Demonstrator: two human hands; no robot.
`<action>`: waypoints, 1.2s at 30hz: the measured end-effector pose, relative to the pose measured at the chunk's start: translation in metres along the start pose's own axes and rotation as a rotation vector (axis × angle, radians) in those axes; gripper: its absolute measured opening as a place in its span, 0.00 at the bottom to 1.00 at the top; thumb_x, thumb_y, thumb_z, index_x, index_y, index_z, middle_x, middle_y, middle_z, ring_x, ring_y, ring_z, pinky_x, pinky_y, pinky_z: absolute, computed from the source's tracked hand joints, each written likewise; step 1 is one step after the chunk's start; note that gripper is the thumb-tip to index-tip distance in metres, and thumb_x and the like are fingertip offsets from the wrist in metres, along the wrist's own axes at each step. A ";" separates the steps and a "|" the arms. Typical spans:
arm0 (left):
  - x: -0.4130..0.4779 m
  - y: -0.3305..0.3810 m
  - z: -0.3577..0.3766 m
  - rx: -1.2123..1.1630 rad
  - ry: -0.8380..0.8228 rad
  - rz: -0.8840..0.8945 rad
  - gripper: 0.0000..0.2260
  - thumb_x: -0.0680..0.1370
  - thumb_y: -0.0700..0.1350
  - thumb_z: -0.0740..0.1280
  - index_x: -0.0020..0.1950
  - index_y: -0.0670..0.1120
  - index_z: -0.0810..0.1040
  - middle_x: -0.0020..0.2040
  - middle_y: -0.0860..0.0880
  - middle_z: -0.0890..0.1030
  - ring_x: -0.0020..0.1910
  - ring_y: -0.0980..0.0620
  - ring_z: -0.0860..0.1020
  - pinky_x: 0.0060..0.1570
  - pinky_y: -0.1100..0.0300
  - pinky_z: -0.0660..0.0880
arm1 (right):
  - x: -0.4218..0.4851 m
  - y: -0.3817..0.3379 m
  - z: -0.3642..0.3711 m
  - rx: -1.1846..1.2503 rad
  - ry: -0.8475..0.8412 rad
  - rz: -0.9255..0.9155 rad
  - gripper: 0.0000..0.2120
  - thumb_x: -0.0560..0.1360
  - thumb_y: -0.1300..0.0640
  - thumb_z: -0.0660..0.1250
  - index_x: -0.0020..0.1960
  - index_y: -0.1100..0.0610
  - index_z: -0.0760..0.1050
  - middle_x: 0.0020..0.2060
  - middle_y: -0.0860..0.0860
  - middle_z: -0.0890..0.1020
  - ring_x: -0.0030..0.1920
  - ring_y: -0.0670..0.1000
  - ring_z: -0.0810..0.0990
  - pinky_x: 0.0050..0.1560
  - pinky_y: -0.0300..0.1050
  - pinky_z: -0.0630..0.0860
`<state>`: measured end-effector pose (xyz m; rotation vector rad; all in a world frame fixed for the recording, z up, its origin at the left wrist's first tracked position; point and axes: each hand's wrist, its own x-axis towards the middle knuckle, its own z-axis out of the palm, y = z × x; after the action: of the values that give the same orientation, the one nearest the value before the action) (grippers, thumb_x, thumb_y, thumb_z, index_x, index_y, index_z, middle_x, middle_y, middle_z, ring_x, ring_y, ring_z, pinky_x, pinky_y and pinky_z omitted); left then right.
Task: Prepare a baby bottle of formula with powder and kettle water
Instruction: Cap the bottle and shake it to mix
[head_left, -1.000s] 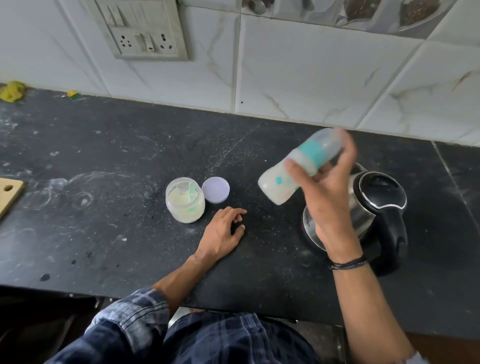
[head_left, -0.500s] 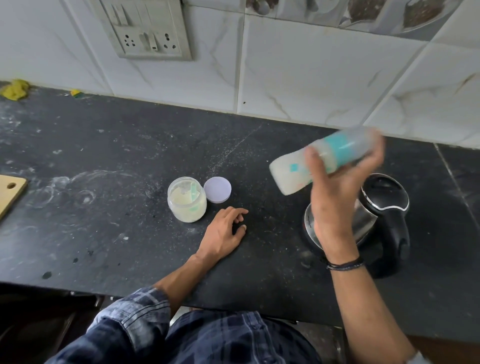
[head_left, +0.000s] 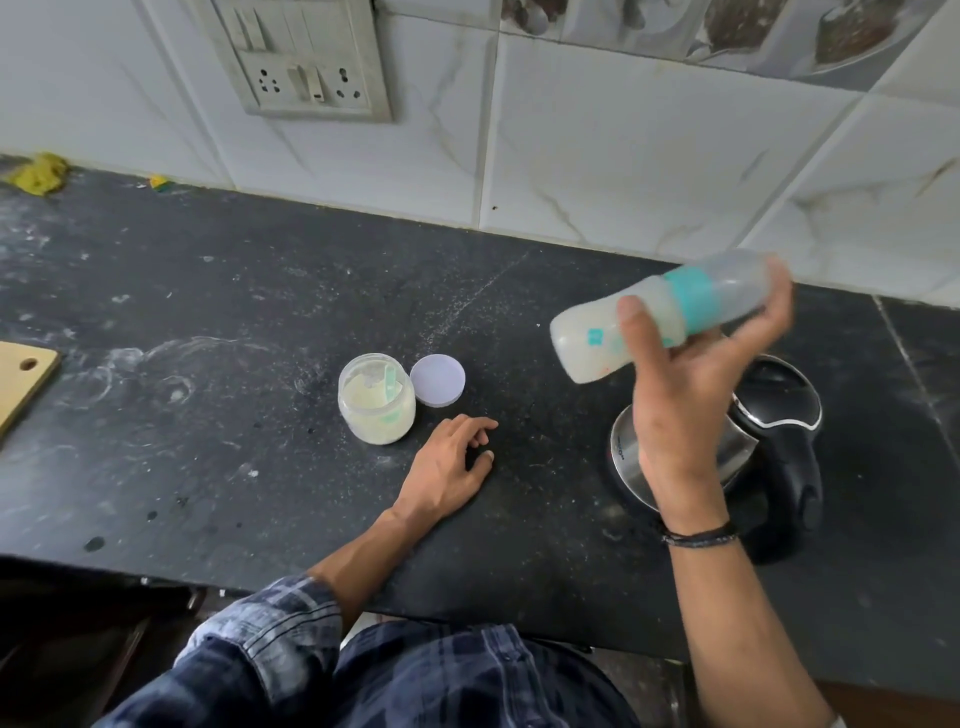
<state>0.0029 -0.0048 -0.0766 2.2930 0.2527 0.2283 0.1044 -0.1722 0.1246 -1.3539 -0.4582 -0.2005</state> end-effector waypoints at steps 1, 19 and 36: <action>-0.001 0.000 0.000 0.003 -0.006 0.000 0.15 0.79 0.44 0.69 0.66 0.51 0.78 0.50 0.57 0.76 0.50 0.57 0.73 0.52 0.58 0.75 | 0.000 -0.001 -0.001 -0.044 -0.072 0.033 0.45 0.74 0.62 0.80 0.78 0.53 0.53 0.71 0.60 0.68 0.60 0.50 0.80 0.59 0.48 0.81; 0.000 -0.002 0.000 0.002 -0.020 0.005 0.15 0.79 0.45 0.69 0.66 0.52 0.77 0.50 0.57 0.76 0.50 0.56 0.73 0.53 0.56 0.76 | -0.014 0.002 -0.003 -0.058 -0.117 0.054 0.44 0.73 0.62 0.81 0.78 0.51 0.56 0.69 0.56 0.71 0.58 0.50 0.81 0.58 0.48 0.81; -0.001 -0.004 0.001 -0.005 -0.016 0.009 0.15 0.79 0.45 0.69 0.66 0.53 0.77 0.50 0.57 0.76 0.50 0.57 0.73 0.53 0.57 0.76 | -0.022 -0.005 0.002 0.024 -0.005 -0.029 0.43 0.73 0.60 0.82 0.77 0.50 0.57 0.68 0.53 0.73 0.58 0.49 0.81 0.56 0.45 0.81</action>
<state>0.0021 -0.0030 -0.0799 2.2908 0.2329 0.2146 0.0822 -0.1738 0.1197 -1.3247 -0.4830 -0.2150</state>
